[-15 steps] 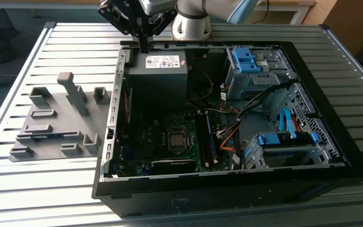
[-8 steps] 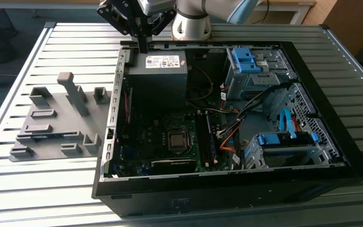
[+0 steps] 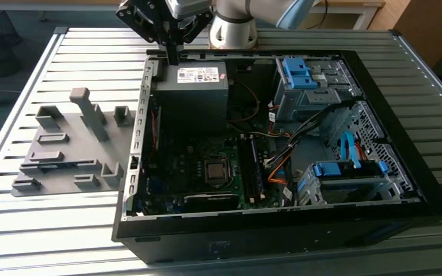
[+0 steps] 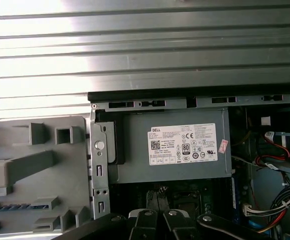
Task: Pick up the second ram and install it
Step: 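Reach for the second ram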
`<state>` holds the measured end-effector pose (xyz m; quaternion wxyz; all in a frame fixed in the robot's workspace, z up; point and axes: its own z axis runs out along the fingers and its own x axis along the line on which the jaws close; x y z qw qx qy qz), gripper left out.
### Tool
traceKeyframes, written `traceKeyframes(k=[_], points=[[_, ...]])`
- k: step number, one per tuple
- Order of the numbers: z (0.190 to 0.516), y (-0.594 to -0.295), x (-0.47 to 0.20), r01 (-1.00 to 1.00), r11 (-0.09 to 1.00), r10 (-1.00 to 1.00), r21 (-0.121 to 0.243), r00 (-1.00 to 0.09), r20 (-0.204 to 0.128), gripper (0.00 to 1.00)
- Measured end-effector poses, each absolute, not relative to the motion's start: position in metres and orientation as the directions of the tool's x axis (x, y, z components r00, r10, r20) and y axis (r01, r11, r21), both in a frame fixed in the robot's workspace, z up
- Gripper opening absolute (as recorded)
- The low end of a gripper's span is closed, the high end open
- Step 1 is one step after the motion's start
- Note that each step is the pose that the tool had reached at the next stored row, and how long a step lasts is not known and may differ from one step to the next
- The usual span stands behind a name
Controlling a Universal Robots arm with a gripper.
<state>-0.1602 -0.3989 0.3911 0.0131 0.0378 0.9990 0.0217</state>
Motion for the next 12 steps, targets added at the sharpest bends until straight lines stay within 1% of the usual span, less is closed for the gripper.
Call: traceKeyframes(k=[12], points=[[0.3907, -0.3989, -0.1631, 0.075, 0.996, 0.076, 0.044, -0.997, -0.024, 0.11]])
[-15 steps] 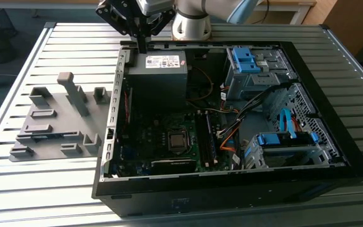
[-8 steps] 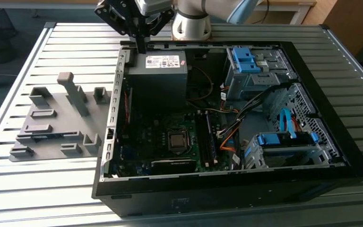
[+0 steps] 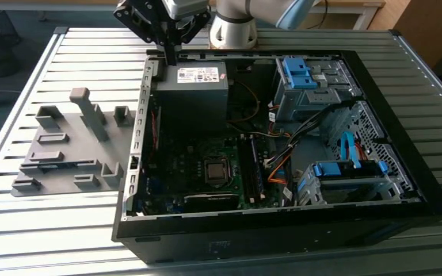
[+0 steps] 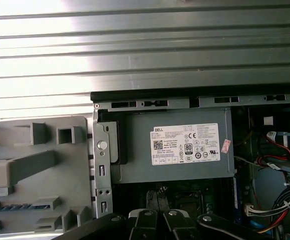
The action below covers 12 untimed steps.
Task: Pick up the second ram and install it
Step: 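Reach for the second ram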
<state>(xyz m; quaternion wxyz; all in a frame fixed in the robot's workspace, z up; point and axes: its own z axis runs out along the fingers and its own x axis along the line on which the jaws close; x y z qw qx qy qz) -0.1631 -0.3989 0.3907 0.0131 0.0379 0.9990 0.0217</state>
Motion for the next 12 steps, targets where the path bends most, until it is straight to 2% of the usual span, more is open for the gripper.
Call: traceKeyframes(k=[12], points=[[0.3901, -0.3989, -0.1701, 0.075, 0.996, 0.076, 0.044, -0.997, -0.024, 0.11]])
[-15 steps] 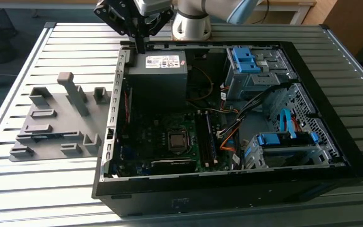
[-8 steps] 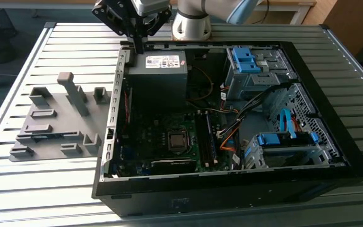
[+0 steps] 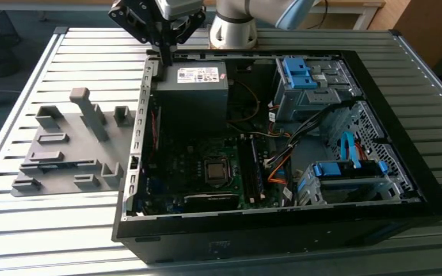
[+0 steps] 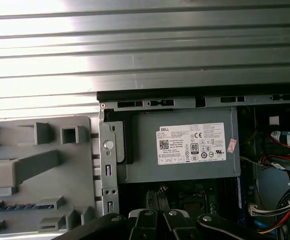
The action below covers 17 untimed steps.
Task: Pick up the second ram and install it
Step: 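Reach for the second ram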
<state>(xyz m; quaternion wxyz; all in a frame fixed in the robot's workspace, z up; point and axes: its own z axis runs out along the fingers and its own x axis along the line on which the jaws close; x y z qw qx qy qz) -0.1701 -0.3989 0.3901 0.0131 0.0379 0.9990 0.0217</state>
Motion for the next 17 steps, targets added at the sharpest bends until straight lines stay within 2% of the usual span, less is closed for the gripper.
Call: traceKeyframes(k=[17], points=[[0.3891, -0.399, -0.1776, 0.075, 0.996, 0.076, 0.044, -0.997, -0.025, 0.11]])
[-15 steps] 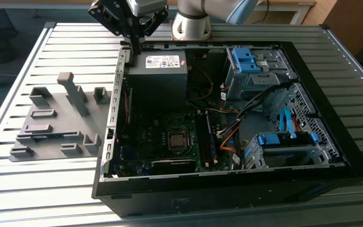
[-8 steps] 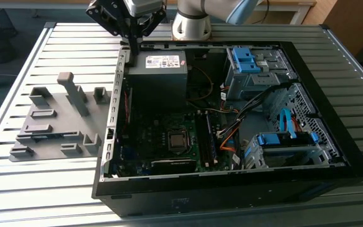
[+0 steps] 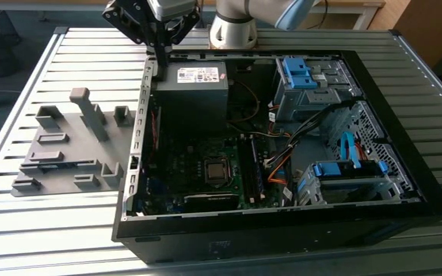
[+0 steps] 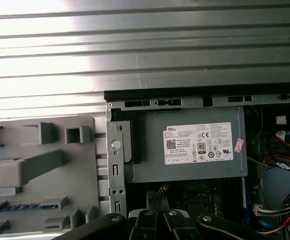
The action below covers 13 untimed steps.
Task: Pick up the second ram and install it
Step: 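Reach for the second ram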
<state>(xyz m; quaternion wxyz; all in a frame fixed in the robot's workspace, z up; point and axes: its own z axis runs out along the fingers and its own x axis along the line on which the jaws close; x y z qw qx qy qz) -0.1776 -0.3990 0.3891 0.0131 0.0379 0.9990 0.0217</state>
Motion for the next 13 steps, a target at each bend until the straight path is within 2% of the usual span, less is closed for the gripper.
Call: traceKeyframes(k=[13], points=[[0.3884, -0.3989, -0.1811, 0.075, 0.996, 0.076, 0.044, -0.997, -0.024, 0.11]])
